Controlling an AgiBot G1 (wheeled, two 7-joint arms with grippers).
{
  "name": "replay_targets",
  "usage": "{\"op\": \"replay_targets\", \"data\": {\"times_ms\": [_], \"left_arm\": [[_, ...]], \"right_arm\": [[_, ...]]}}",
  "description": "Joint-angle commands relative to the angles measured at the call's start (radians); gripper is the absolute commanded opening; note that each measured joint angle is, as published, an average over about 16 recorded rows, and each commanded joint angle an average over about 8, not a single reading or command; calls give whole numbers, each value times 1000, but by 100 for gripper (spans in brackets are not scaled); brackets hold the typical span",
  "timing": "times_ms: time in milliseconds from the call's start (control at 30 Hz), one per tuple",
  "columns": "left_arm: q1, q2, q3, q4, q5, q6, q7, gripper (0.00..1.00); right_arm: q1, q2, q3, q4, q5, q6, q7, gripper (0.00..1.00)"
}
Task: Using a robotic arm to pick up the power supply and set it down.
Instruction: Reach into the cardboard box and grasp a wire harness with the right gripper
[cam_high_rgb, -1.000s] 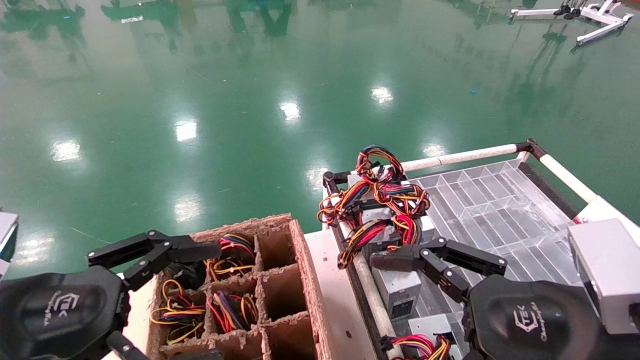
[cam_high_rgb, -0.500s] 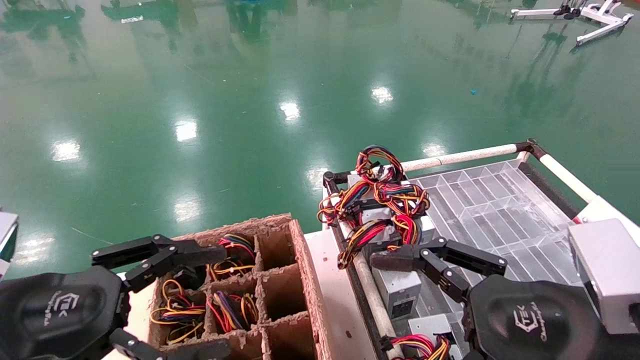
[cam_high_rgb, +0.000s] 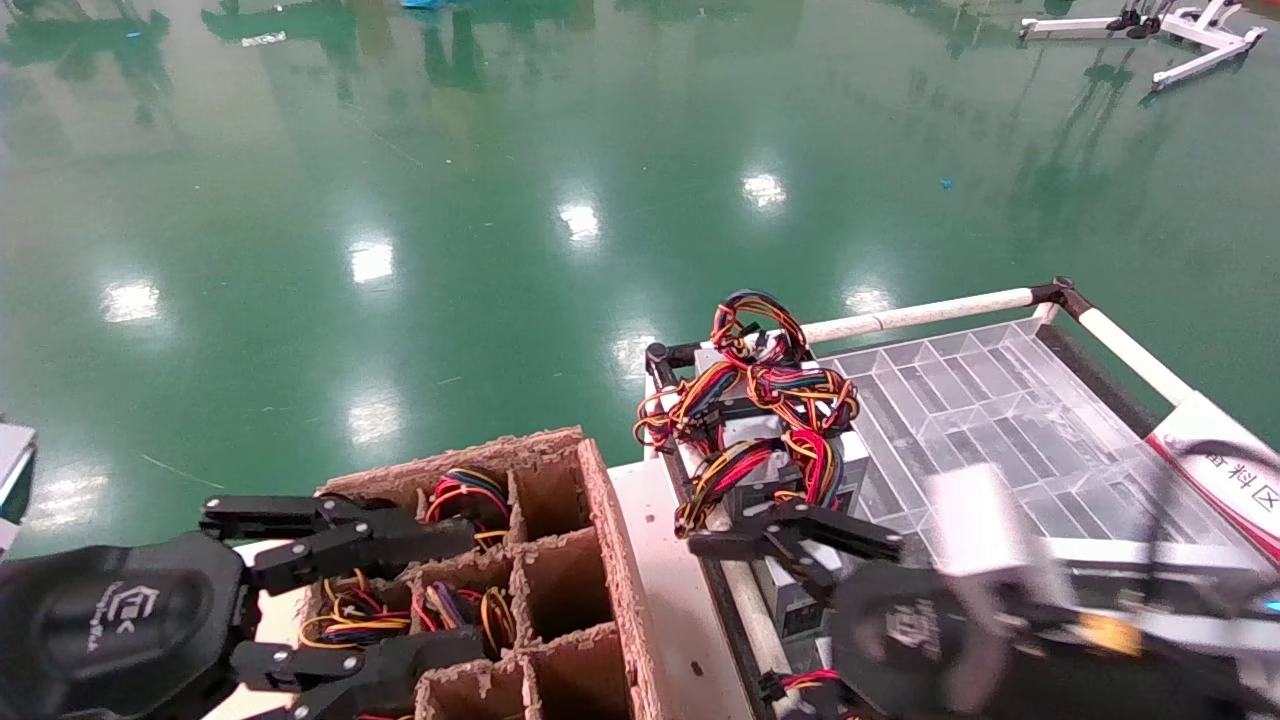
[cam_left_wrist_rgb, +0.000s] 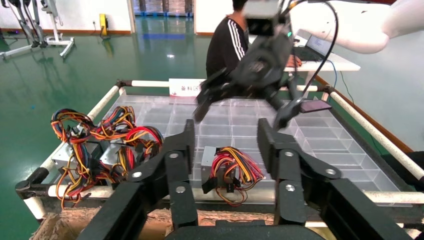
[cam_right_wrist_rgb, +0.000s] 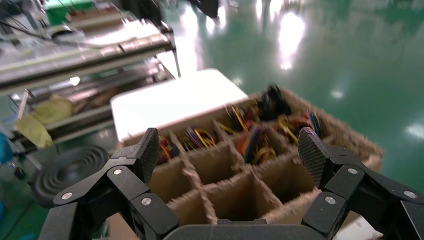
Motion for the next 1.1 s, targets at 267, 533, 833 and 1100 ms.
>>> {"op": "replay_targets", "data": {"times_ms": [267,533,833,1100], "left_arm": [[0,0,0,0,0,0,0,0],[0,0,0,0,0,0,0,1],[0,0,0,0,0,0,0,5],[0,0,0,0,0,0,0,20]], "right_arm": [[104,-193,-117,-159,-177,44,-19,83],[191,-375,-188,-392,-270,56,-111,1],[265,-545,-227,-641,-318,74,-245,0],[308,-607,-258,-757,-331,122,-333,0]]}}
